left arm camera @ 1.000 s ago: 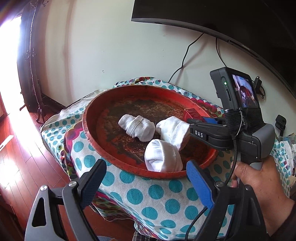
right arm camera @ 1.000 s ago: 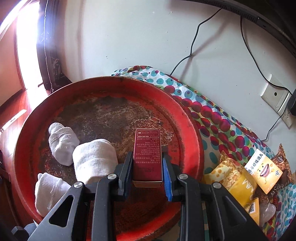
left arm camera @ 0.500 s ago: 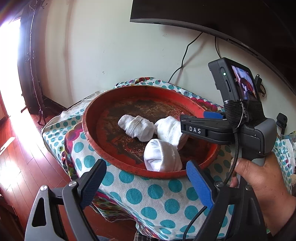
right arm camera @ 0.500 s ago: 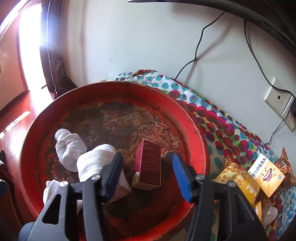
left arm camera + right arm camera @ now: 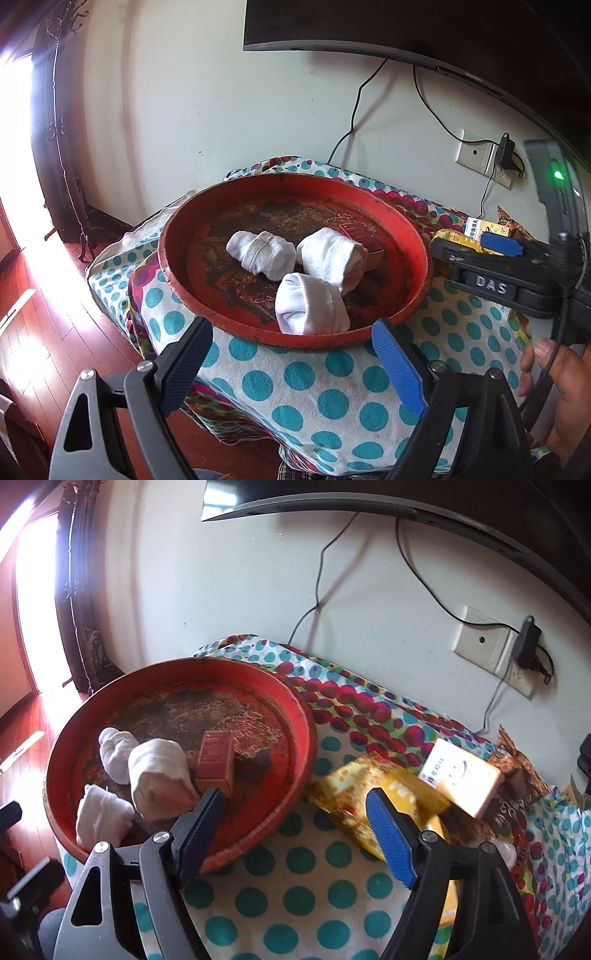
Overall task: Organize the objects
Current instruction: 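Reach to the tall yellow box and grasp it with the left tool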
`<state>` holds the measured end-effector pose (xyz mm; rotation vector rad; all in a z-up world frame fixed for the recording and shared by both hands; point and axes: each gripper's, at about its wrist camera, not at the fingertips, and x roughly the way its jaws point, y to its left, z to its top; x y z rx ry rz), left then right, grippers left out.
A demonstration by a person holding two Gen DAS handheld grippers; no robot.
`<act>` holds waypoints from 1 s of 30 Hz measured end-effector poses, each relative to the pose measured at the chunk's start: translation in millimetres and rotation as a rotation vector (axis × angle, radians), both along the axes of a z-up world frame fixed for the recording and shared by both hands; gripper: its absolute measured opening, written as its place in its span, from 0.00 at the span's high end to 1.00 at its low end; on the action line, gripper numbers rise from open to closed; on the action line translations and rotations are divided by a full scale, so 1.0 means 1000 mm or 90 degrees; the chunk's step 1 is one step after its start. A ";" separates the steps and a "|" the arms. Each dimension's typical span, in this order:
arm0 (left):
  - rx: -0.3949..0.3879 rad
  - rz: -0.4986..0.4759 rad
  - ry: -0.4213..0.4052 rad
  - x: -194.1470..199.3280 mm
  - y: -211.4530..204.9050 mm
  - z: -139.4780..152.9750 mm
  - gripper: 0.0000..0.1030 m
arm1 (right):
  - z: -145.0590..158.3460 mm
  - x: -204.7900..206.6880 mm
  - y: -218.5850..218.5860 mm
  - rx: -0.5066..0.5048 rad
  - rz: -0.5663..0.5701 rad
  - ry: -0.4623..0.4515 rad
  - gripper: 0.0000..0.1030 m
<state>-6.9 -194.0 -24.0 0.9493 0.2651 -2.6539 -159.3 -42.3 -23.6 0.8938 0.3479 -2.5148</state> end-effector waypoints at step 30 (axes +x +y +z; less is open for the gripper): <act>0.071 -0.220 -0.075 -0.111 0.173 -0.020 0.12 | -0.045 -0.005 0.227 -0.100 -0.276 -0.084 0.15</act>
